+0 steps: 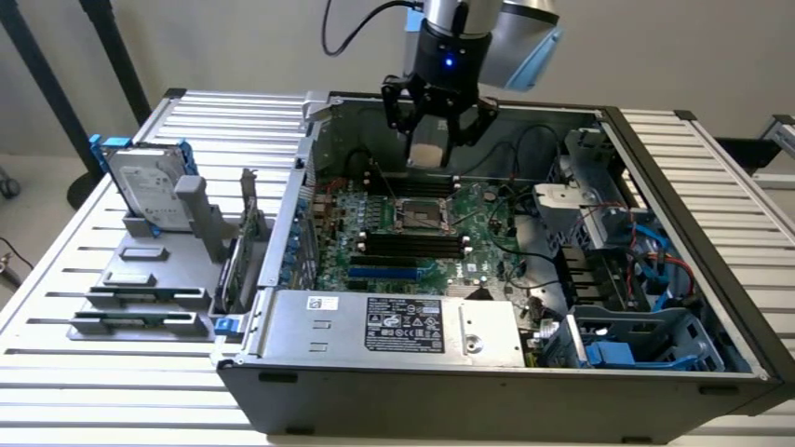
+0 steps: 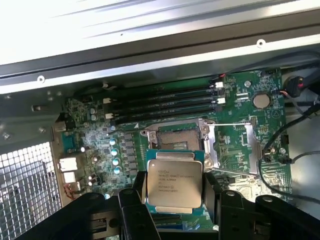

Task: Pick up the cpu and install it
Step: 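Place the cpu into insertion slot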

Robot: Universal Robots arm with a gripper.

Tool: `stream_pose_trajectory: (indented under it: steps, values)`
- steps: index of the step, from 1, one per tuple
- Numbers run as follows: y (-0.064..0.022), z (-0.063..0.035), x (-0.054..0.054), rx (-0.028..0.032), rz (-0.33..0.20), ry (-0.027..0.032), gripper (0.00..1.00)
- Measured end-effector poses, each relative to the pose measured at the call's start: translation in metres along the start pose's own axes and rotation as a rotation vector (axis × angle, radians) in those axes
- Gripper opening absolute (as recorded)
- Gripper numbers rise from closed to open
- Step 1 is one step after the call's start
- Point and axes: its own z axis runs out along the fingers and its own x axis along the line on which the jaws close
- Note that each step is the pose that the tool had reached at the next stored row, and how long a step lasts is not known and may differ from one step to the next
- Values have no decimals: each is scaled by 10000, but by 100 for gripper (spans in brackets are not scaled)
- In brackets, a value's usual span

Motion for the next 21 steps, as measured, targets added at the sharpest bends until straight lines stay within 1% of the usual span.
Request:
stream_pose_trajectory:
  steps: [13, 21]
  values:
    - [-2, 153, -13, -204, 2356, -37, 55]
    - [-3, 215, -18, -327, 3800, -59, 55]
